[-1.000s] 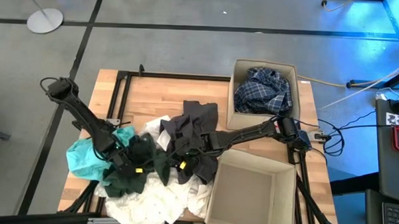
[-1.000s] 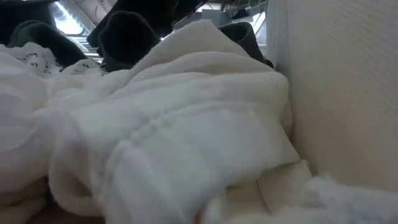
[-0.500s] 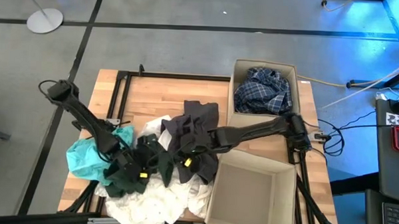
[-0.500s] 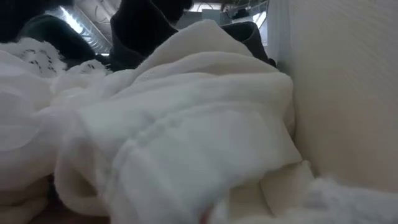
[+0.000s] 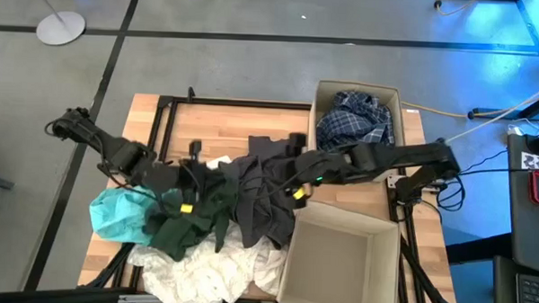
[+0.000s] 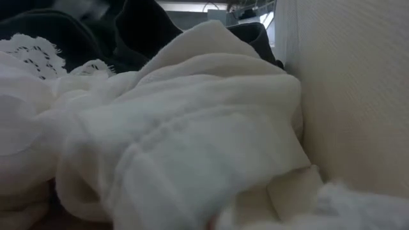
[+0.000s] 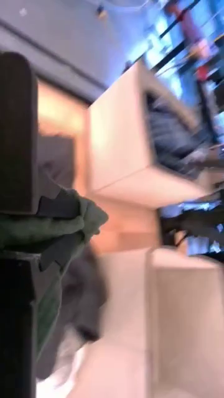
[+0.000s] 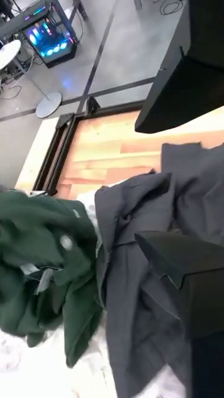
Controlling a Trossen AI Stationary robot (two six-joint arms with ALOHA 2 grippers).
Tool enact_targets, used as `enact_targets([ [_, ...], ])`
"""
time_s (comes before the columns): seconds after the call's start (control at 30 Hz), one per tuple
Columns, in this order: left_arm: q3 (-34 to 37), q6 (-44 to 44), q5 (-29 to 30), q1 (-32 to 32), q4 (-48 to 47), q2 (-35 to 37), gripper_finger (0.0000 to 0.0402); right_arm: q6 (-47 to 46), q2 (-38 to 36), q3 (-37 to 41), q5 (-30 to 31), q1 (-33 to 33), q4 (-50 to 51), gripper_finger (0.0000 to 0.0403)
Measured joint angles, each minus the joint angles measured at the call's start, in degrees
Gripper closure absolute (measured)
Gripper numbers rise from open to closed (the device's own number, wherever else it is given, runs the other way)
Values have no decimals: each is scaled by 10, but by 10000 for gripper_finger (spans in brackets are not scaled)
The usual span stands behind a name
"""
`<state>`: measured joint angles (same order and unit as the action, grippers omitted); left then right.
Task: Sort clothes
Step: Put the green sweater into the top laundry organizer
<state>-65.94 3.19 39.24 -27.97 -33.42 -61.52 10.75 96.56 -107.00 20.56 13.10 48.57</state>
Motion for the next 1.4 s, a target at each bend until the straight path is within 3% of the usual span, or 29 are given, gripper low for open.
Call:
enact_targets([
  [0.17,-66,-133,-26,57,61,-2,397,17,-33,0,-6,-9,26,130],
  [0.33,-109,-154,-204,118,104,-2,396,32,-39,0,-26,-43,35,130],
  [0.53,-111,-155,-265,134,49,2,393,45,-38,49,-165,-98,-56,130],
  [0.7,-110,-152,-264,126,14,2,390,29,-35,112,-329,-133,-215,130],
  [0.8,-110,-152,-254,126,7,2,389,3,-24,143,-393,-137,-294,130],
  [0.97,-110,-155,-251,126,6,2,396,-30,-1,162,-395,-126,-416,130],
  [1.23,-110,-152,-255,118,22,-1,391,-26,66,163,-287,-115,-531,130],
  [1.4,-103,-158,-259,105,47,-5,394,-26,114,164,-332,-116,-628,130],
])
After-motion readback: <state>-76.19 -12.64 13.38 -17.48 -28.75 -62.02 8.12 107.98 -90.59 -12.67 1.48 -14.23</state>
